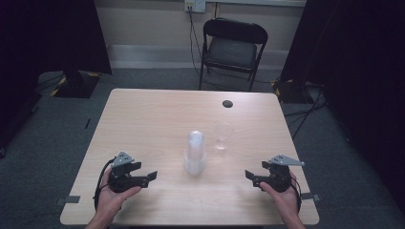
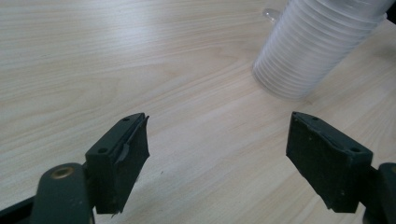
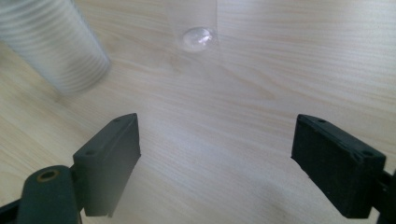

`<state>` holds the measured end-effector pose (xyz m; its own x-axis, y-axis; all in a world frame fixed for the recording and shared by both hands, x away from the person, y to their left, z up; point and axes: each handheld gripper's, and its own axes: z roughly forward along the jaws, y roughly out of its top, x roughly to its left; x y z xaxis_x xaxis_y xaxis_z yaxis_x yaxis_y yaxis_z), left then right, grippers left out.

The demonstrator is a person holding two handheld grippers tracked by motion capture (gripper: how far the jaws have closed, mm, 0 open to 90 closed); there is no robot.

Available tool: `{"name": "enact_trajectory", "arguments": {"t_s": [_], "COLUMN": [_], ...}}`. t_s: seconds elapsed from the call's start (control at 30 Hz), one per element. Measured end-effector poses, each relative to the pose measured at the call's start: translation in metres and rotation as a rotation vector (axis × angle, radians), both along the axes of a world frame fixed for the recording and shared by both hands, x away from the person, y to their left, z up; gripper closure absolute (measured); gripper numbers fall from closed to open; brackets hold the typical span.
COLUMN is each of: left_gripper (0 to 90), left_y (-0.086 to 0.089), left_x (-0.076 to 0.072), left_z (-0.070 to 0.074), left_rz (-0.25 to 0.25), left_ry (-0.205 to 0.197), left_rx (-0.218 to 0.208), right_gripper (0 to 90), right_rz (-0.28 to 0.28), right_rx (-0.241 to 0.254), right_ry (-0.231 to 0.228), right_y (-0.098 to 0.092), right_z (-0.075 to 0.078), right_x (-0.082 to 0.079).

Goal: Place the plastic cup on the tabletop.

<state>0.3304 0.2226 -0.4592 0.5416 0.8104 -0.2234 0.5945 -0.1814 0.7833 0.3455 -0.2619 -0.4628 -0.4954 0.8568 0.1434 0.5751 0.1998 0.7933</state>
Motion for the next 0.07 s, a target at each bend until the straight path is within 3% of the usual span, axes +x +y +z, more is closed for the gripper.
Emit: {"name": "enact_trajectory", "arguments": {"t_s": [0.07], "left_gripper": [20.9], "left_y": [-0.0001], "left_x": [0.0001], "left_z": [0.0001], "left_rz": [0.000], "left_ry": [0.000], "left_rx": [0.004], "right_gripper": [15.1], "right_rz": [-0.005], "right_rx": [-0.005], "right_ry": [-0.008], "right_y": [0.0003], "right_z": [-0.0011], "right_x": [0.0001]}}
